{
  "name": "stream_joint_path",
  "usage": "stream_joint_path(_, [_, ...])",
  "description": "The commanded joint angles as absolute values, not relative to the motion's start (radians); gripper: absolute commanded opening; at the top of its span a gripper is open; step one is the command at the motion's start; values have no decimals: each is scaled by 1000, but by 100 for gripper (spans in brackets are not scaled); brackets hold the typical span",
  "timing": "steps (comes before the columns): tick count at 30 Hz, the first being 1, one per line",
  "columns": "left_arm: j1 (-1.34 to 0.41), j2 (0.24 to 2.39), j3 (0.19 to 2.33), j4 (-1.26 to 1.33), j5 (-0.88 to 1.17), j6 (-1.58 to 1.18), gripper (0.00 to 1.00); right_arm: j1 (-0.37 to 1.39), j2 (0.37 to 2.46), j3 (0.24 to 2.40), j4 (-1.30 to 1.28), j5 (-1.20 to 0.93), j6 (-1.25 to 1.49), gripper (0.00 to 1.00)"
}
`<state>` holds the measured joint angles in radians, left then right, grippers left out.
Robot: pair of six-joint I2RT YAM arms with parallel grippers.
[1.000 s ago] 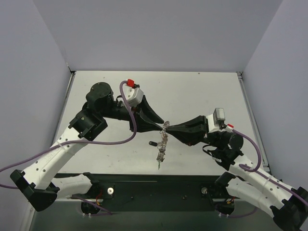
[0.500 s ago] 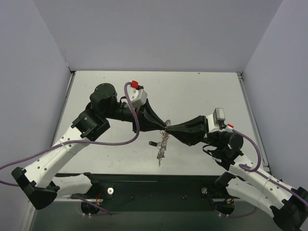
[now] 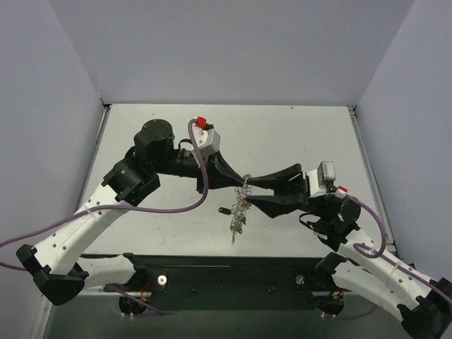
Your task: Put the keys on the keyring
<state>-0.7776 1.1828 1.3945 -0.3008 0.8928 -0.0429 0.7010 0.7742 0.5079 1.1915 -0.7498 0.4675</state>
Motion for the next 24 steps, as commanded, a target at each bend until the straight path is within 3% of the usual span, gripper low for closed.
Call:
stream_joint_path(1, [-796, 1206, 1522, -474, 754, 83, 0, 690, 614, 587, 1195, -712, 330, 63])
stream_joint_path(2, [-811, 1221, 1541, -512, 733, 125, 0, 690, 586, 618, 909, -680, 299, 69])
stream_joint_path(3, [-825, 1229, 1586, -585, 715, 144, 0, 692, 568, 705, 781, -643, 222, 78])
stream_joint_path(5, [-856, 1262, 1633, -668, 651, 204, 0, 692, 563, 783, 516, -635, 177, 80])
stream_joint_path(11, [-916, 1357, 1801, -929, 526, 296, 0, 692, 698, 1011, 122, -682, 126, 89])
stream_joint_path(12, [-926, 1367, 1815, -943, 519, 301, 0, 692, 716, 1018, 111, -698, 124, 97])
stream_joint_path(14, [-933, 1379, 1838, -962, 511, 307, 0, 693, 753, 1020, 97, -721, 117, 97])
stream_joint_path(17, [-937, 1368, 1842, -957, 508, 307, 0, 692, 781, 1020, 68, -735, 84, 92])
stream_joint_path(19, [-937, 1358, 1841, -954, 511, 305, 0, 690, 796, 1022, 49, -735, 72, 78])
stream_joint_path(20, [-936, 1356, 1839, -948, 512, 305, 0, 690, 802, 1023, 45, -742, 65, 66])
stream_joint_path(22, [-936, 1353, 1839, -942, 526, 301, 0, 690, 830, 1032, 19, -761, 58, 53])
stream_joint_path(23, [-936, 1351, 1838, -936, 529, 299, 0, 687, 839, 1040, 11, -775, 54, 42])
stream_joint_path(24, [-936, 1351, 1838, -933, 534, 298, 0, 687, 857, 1043, 8, -794, 57, 40])
